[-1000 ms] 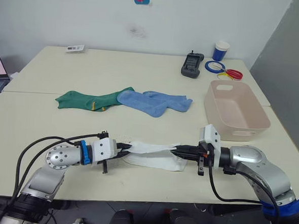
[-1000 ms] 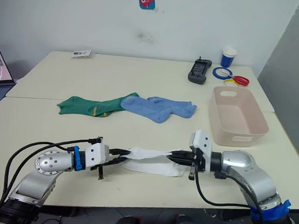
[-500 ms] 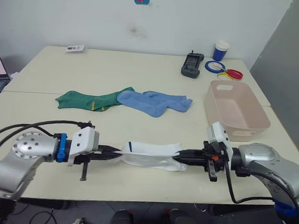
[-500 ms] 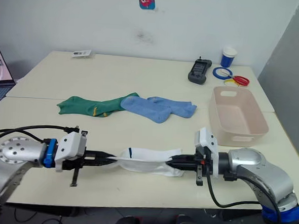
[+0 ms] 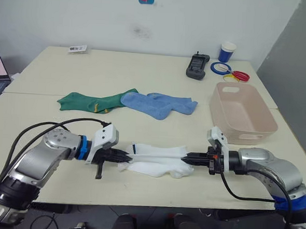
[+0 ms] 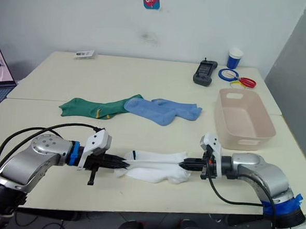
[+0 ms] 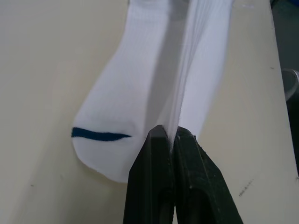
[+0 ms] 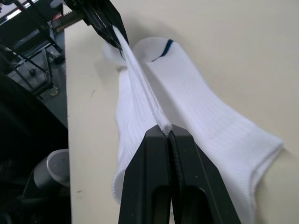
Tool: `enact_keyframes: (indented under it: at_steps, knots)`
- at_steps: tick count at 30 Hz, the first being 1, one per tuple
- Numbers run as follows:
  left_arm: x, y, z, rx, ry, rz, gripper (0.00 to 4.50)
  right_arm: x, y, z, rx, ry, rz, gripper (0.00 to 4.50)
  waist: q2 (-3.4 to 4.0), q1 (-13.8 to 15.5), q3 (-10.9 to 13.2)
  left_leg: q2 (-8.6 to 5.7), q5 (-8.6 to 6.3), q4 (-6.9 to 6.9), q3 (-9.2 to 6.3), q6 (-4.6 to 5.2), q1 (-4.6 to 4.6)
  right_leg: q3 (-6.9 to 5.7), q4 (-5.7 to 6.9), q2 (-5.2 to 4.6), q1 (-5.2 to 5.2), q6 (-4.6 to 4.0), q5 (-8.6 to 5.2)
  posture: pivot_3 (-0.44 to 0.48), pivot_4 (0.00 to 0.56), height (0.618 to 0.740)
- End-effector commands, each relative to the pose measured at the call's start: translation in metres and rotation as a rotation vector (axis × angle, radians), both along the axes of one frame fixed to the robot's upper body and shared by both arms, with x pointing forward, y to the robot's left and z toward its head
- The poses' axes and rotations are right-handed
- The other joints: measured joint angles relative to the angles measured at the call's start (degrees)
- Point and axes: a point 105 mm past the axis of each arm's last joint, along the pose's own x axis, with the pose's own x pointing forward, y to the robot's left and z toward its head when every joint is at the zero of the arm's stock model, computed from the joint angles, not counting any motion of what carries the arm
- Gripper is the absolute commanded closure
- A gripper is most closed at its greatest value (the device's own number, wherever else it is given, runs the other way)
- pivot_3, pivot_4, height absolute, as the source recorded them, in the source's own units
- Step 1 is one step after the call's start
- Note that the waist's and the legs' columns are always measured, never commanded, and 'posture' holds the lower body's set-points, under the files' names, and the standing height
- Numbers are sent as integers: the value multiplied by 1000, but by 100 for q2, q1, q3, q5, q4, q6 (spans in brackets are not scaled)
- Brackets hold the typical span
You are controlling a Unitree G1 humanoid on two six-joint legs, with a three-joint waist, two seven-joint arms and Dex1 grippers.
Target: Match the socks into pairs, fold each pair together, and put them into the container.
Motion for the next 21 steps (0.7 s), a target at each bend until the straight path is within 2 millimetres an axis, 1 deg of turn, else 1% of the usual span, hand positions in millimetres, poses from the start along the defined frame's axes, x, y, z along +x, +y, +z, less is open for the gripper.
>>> enact_keyframes:
  at_steps: [1,5,9,11,21]
  knots:
    - [6,1,5,24,18,6,4448,7,2,5,-3,-32,4,4500,0,-14,0,1,0,0,-1,0,0,1,0,4,0,0,0,0,150,740]
    - [12,1,6,56,40,10,4448,13,1,-1,-34,-38,-4,4500,0,-5,0,2,0,-1,-3,0,-1,1,-1,7,-1,0,0,0,150,740]
    - [15,4,-5,123,65,22,4448,18,6,-4,-52,-55,-10,4500,0,-9,0,1,0,0,0,0,-1,5,-1,7,-2,0,0,0,150,740]
    - [20,3,-6,126,54,49,4448,22,9,-5,-58,-67,-23,4500,0,-12,0,1,0,0,0,0,0,5,1,7,-2,0,0,0,150,740]
    - [38,1,-3,130,17,104,4448,36,9,-8,-86,-107,-37,4500,0,1,0,0,0,2,1,0,-2,5,2,6,-2,0,1,0,150,740]
